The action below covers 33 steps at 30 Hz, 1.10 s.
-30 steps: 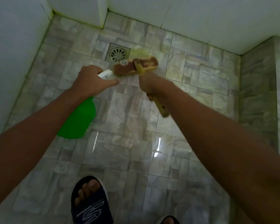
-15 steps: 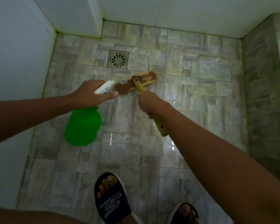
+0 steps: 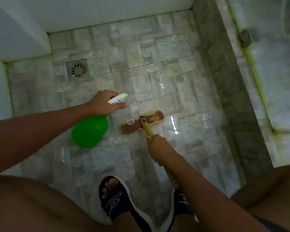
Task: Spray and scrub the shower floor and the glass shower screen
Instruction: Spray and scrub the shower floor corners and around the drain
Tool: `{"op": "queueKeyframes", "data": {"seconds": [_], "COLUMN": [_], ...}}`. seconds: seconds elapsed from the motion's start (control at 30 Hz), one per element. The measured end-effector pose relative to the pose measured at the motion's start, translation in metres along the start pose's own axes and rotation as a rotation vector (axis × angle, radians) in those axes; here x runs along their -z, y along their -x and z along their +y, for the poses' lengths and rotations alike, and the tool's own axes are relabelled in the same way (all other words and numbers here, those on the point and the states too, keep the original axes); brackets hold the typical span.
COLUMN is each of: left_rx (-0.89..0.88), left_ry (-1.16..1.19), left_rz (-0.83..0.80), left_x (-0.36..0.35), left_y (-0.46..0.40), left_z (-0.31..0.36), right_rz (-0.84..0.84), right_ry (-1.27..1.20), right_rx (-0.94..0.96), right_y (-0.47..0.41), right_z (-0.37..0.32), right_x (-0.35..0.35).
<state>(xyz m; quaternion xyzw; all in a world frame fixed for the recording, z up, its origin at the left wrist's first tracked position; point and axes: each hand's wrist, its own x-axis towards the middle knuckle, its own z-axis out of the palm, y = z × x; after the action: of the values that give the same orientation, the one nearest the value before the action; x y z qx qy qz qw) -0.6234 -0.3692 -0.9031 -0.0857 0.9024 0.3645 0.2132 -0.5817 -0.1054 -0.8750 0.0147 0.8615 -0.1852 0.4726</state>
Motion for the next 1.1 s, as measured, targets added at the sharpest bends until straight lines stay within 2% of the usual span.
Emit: {"op": "queueKeyframes", "data": {"seconds": [0.17,0.3,0.43,0.57,0.73,1.1], "left_rx": [-0.036,-0.112,-0.141,-0.199,-0.172,-0.061], "left_ry": [0.058,0.096,0.119,0.054,-0.044,0.037], "left_rz": [-0.024,-0.033,-0.001,-0.014,-0.003,0.150], "left_x": [-0.038,-0.073,-0.117,-0.149,-0.165,-0.145], "left_y": [-0.027,-0.037,-0.042,-0.036,-0.041,-0.067], "left_z": [0.045,0.094,0.137,0.169,0.179,0.165], "right_rz": [0.067,0.090,0.071,0.128,0.157,0.104], "right_ry": [-0.108,-0.218,-0.307,-0.429,-0.482,-0.214], "right_rx": [-0.079,-0.243,-0.390,-0.476,-0.487,-0.369], "right_y": [0.004,0.022,0.043,0.055,0.053,0.026], "right_z": [0.038,0.064,0.090,0.121,0.144,0.158], "right_x": [0.051,0.077,0.088,0.085,0.083,0.117]}}
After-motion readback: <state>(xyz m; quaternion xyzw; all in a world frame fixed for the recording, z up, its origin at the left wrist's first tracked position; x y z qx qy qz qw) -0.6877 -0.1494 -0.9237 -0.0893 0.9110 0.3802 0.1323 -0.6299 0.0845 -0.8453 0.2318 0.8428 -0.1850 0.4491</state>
